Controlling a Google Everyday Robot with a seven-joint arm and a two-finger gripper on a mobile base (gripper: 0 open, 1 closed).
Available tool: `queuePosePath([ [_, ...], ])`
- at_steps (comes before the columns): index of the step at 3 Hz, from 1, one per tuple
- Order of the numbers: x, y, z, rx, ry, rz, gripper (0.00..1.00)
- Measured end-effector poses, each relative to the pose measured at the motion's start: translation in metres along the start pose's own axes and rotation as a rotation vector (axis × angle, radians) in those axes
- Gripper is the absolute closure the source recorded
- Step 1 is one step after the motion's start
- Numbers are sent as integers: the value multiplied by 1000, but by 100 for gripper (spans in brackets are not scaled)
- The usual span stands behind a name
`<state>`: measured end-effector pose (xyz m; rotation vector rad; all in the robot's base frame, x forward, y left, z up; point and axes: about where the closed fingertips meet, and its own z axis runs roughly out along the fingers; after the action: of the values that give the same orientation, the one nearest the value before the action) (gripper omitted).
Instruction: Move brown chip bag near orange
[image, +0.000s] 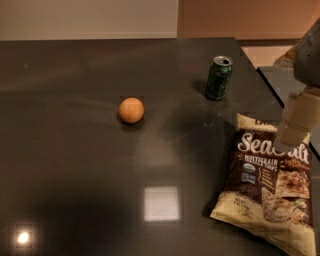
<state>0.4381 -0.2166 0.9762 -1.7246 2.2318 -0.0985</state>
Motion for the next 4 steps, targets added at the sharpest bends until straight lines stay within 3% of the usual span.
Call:
queuePosePath([
  [1,0,0,0,0,0,0,0],
  [2,5,-5,10,-39,-1,79,0],
  [3,18,-7,29,-100,12,224,0],
  [4,23,-2,46,-156,20,331,0],
])
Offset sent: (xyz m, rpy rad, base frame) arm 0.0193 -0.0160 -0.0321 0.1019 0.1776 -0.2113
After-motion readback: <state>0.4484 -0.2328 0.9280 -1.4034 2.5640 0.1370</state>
